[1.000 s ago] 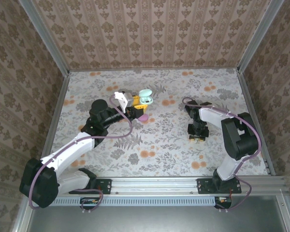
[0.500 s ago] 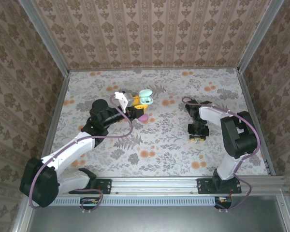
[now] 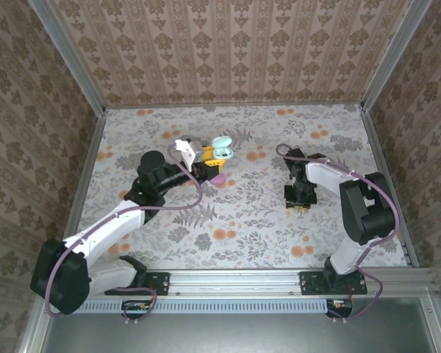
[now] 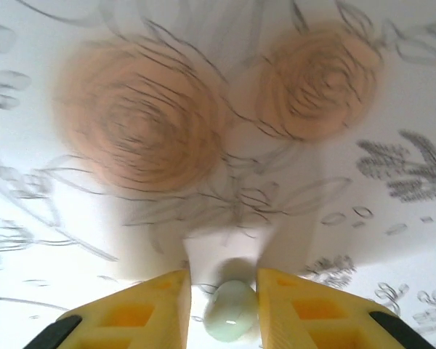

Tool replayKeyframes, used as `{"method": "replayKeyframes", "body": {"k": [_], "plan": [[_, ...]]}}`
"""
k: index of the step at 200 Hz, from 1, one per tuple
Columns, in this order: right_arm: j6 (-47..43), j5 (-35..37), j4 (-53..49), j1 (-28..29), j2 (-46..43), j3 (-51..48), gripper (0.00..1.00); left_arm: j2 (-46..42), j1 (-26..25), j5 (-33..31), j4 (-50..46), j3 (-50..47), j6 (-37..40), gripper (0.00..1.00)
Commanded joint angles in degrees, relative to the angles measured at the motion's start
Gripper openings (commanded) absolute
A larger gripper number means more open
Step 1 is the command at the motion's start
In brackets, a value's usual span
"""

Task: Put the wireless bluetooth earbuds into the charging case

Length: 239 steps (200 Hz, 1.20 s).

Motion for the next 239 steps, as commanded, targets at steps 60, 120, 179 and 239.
{"method": "replayKeyframes", "body": {"k": [60, 120, 179, 239], "plan": [[-0.2, 0.9, -1.0, 0.24, -6.35, 1.24, 0.34, 1.68, -0.25, 0.79, 2.42, 0.95, -1.61, 0.35], [-1.41, -0.35, 0.38, -0.19, -2.62, -1.28, 0.44, 1.48, -0.34, 0.54, 2.16, 0.95, -1.61, 0.35], [-1.88, 0.94, -0.25, -0.11, -0.53, -1.38, 0.42, 1.23, -0.43, 0.36, 1.96, 1.16, -1.61, 0.35], [-1.57, 2.38, -2.41, 0.4, -0.91, -0.65, 0.42, 1.58, -0.59, 0.21, 1.94, 1.54, -1.6, 0.35]]}}
